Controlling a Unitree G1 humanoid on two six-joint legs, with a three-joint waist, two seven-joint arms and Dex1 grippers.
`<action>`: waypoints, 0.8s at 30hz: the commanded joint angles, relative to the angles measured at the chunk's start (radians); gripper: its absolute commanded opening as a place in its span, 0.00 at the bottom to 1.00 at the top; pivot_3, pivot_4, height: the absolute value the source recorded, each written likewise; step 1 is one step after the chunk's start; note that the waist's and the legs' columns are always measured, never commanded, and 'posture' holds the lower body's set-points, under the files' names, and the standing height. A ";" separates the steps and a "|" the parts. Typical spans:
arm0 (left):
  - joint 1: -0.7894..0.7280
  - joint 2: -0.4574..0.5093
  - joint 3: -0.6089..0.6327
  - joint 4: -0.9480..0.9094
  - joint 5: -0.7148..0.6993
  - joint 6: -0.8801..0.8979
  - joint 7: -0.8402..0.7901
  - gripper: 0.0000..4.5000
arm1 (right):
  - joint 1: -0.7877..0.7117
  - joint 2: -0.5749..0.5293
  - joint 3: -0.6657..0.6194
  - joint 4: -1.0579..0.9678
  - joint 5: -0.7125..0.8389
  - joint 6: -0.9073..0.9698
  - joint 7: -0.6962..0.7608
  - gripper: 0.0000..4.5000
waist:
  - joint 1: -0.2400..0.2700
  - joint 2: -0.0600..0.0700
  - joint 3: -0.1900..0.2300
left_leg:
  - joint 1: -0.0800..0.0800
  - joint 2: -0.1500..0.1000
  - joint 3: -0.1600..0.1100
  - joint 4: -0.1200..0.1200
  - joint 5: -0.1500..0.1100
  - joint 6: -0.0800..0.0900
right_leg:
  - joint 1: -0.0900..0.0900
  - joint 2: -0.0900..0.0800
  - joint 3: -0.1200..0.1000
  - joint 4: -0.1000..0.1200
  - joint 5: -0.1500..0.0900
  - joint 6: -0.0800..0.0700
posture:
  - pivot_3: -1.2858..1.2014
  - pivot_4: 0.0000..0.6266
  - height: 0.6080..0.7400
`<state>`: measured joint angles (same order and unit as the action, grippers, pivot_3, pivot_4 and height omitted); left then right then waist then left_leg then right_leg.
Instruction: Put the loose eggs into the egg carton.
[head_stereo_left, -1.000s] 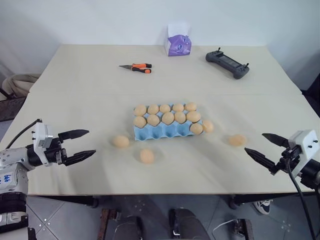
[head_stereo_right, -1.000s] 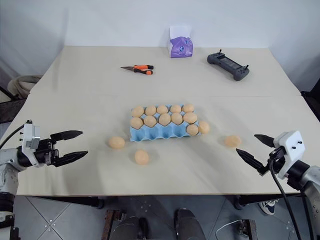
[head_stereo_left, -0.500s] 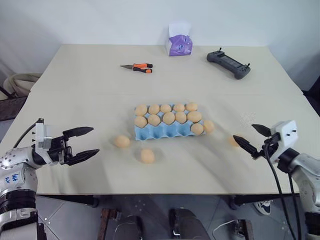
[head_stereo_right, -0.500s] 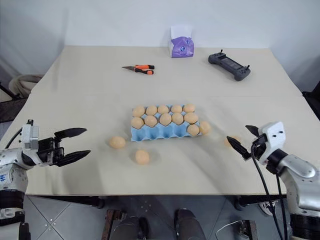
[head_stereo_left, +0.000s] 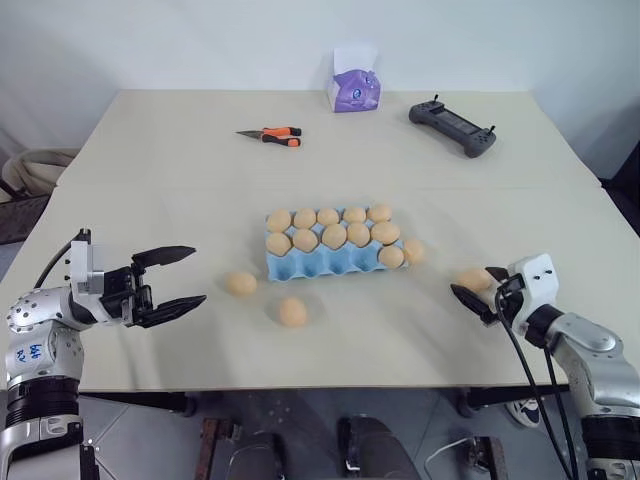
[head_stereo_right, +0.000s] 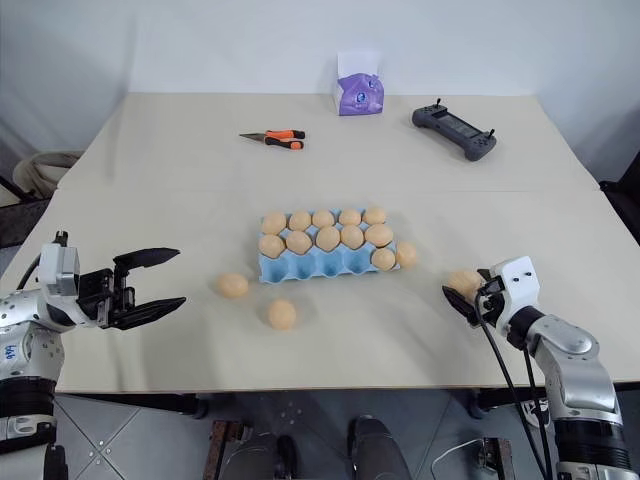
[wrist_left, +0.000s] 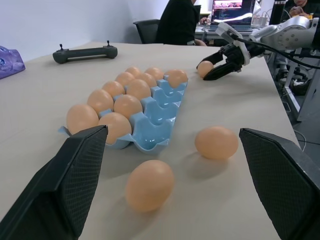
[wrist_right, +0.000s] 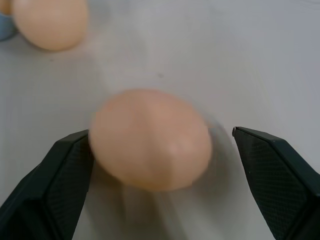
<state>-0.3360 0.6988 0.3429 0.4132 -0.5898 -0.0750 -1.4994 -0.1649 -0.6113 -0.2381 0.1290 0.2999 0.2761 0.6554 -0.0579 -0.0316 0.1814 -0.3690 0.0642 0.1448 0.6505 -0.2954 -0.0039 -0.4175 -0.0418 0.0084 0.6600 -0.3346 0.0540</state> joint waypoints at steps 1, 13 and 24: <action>-0.007 -0.006 0.000 0.036 0.012 -0.035 -0.012 1.00 | -0.016 0.010 0.004 0.007 -0.013 -0.024 -0.014 0.99 | 0.000 0.000 0.000 | 0.000 0.000 0.000 0.000 0.000 0.000 | 0.000 0.000 0.000 0.000 0.000 0.000 | 0.52 0.24 1.00; -0.013 -0.030 -0.008 0.066 0.023 -0.065 0.007 1.00 | -0.003 0.040 -0.014 -0.050 0.027 -0.032 -0.013 0.49 | 0.001 0.000 0.000 | 0.000 0.000 0.000 0.000 0.000 0.000 | 0.000 0.000 0.000 0.000 0.000 0.000 | 0.52 0.24 1.00; -0.020 -0.050 -0.015 0.070 0.029 -0.072 0.022 1.00 | -0.136 0.231 0.060 -0.357 0.060 0.140 -0.261 0.49 | -0.001 0.000 0.000 | 0.000 0.000 -0.002 -0.001 0.000 -0.001 | 0.000 0.000 -0.001 0.001 0.000 0.000 | 0.52 0.24 1.00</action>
<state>-0.3427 0.6447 0.3290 0.4858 -0.5654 -0.1336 -1.4781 -0.2952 -0.3992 -0.2063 -0.1644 0.3493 0.3950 0.4258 -0.0585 -0.0315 0.1814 -0.3694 0.0647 0.1431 0.6496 -0.2951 -0.0046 -0.4178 -0.0419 0.0074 0.6609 -0.3346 0.0539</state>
